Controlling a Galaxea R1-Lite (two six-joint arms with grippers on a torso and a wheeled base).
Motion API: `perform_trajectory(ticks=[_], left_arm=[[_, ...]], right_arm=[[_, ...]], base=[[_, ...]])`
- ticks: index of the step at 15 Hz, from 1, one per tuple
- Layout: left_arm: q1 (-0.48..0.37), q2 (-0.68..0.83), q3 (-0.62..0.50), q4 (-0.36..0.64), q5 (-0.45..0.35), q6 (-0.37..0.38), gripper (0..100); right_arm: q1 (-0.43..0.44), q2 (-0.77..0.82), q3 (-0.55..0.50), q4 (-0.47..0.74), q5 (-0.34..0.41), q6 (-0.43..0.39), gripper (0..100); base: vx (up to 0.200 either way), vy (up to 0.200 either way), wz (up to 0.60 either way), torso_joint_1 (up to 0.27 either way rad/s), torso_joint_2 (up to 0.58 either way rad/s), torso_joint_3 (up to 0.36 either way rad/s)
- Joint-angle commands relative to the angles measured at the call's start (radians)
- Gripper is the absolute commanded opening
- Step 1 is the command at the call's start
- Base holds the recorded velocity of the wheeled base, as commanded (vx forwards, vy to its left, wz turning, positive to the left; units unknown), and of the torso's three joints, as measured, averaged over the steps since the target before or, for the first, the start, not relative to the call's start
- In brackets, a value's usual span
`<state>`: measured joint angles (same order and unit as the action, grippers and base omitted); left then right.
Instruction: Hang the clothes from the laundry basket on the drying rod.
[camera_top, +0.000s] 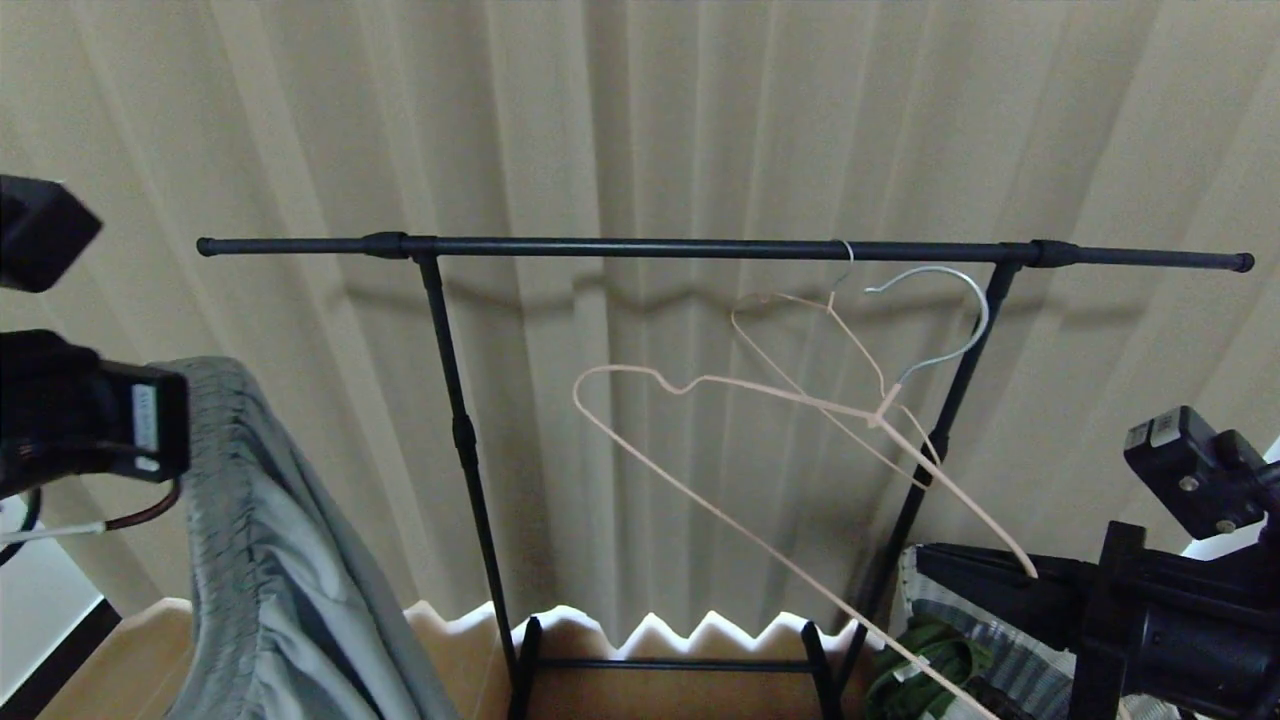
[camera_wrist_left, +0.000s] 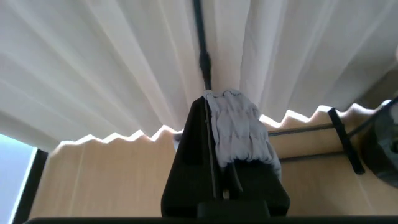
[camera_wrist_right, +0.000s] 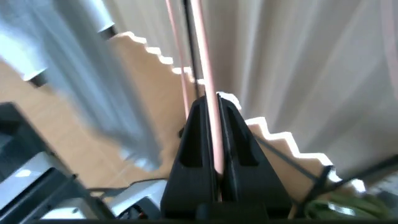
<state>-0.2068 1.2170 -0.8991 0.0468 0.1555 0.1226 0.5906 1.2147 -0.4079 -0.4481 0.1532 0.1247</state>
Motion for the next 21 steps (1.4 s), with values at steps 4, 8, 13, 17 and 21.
perform_trajectory(ticks=[4, 8, 13, 17, 21], left_arm=[[-0.183, 0.351, -0.178, -0.044, 0.231, -0.109, 0], [-0.194, 0.4, -0.225, -0.047, 0.283, -0.118, 0], [-0.233, 0.406, -0.253, -0.059, 0.291, -0.146, 0], [-0.253, 0.42, -0.254, -0.059, 0.311, -0.147, 0], [-0.253, 0.44, -0.257, -0.053, 0.409, -0.139, 0]], right_arm=[[0.097, 0.108, -0.026, -0.067, 0.0, 0.01, 0], [0.204, 0.12, -0.063, -0.073, 0.0, 0.055, 0], [0.219, 0.195, -0.103, -0.075, -0.007, 0.058, 0], [0.218, 0.256, -0.138, -0.084, -0.03, 0.059, 0], [0.216, 0.355, -0.158, -0.176, -0.112, 0.064, 0]], base=[[0.0, 0.0, 0.0, 0.0, 0.0, 0.0], [0.0, 0.0, 0.0, 0.0, 0.0, 0.0], [0.0, 0.0, 0.0, 0.0, 0.0, 0.0], [0.0, 0.0, 0.0, 0.0, 0.0, 0.0], [0.0, 0.0, 0.0, 0.0, 0.0, 0.0]])
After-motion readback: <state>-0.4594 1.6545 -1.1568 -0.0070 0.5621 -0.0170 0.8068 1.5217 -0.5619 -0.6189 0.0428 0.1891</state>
